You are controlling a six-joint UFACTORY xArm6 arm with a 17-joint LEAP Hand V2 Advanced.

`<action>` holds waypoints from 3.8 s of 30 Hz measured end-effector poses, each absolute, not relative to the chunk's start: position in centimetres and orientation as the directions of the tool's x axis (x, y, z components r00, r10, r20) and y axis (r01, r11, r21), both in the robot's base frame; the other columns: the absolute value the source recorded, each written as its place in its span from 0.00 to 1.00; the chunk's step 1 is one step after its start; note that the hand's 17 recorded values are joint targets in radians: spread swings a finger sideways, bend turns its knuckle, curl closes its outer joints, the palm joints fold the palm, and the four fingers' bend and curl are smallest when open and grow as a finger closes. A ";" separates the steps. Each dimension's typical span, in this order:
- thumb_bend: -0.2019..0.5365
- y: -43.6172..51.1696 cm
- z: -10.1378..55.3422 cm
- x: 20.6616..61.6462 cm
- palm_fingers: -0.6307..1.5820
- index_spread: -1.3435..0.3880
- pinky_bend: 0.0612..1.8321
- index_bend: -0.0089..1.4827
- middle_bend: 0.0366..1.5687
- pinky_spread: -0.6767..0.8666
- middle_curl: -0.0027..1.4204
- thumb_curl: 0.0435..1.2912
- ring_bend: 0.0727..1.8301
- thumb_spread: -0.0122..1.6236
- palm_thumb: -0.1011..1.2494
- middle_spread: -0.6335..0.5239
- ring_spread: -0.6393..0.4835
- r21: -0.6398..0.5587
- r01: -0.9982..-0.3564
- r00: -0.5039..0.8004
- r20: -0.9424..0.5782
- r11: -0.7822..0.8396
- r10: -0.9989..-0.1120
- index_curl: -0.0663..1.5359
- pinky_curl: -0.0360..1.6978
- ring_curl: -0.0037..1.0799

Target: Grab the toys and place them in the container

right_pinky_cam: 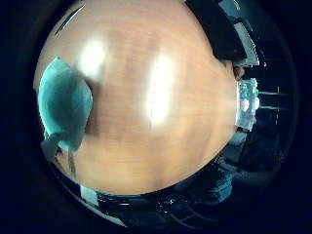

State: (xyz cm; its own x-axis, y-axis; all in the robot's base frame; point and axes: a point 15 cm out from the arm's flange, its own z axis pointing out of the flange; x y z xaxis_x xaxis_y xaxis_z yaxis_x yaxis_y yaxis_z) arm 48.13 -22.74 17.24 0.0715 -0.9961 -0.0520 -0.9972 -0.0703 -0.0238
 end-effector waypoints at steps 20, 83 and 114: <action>0.23 -23.9 20.4 45.1 0.28 0.59 0.15 0.11 0.10 0.70 0.20 0.20 0.07 0.53 0.19 0.72 0.78 0.013 -0.996 0.085 -0.009 -0.085 -0.996 0.20 0.21 0.24; 0.26 -29.1 17.1 42.4 0.80 0.51 0.50 0.36 0.59 0.15 0.55 0.17 0.58 0.70 0.61 0.31 0.31 -0.054 -0.993 0.098 0.066 -0.101 -0.993 0.54 0.37 0.56; 0.25 -27.0 20.3 43.4 0.72 0.49 0.62 0.13 0.66 0.17 0.52 0.16 0.70 0.66 0.54 0.30 0.33 -0.111 -0.987 0.110 0.057 -0.116 -0.992 0.21 0.41 0.54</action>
State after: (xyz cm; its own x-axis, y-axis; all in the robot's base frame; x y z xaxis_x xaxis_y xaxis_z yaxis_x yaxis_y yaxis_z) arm 43.41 -27.04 20.30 0.1099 -0.9923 0.0573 -0.9870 -0.1158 -0.1111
